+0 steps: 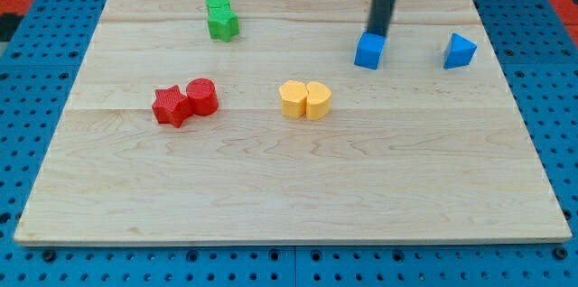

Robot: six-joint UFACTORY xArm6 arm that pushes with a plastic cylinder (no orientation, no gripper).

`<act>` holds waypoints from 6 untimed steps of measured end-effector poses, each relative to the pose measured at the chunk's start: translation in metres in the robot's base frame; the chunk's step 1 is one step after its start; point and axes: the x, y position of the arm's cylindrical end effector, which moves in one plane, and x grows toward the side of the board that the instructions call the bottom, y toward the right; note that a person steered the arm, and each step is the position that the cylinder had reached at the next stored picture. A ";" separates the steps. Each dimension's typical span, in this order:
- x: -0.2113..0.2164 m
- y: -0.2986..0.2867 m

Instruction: Move your arm towards the blue triangle

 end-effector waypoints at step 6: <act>0.011 0.189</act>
